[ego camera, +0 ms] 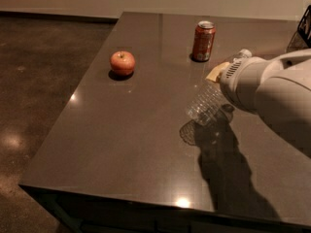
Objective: Place water bottle upright
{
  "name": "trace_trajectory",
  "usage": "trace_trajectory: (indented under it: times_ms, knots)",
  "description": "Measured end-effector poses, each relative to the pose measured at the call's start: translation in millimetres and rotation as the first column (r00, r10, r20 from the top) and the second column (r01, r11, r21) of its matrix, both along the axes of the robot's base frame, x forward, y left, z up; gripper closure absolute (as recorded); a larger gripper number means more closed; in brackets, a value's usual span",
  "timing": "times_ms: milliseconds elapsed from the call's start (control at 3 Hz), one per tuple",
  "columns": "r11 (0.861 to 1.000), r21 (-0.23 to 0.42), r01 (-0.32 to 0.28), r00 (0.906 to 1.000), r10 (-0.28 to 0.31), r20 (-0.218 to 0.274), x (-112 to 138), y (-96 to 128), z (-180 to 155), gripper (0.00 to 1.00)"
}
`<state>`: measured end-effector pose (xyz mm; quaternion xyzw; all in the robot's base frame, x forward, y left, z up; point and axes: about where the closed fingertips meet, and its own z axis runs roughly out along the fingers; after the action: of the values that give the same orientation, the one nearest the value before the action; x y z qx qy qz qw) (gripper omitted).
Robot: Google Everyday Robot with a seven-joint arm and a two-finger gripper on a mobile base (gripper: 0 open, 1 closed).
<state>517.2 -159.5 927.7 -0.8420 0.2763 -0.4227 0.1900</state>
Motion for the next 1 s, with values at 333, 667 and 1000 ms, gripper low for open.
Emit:
trace_trajectory:
  times_ms: [333, 667, 1000]
  knots:
    - [1.000, -0.008, 0.005, 1.0000, -0.005, 0.001, 1, -2, 0, 1.00]
    - [0.997, -0.070, -0.030, 0.9973, 0.035, 0.065, 10, -6, 9, 1.00]
    - [0.984, -0.153, -0.092, 0.9767, 0.119, 0.179, 21, -6, 25, 1.00]
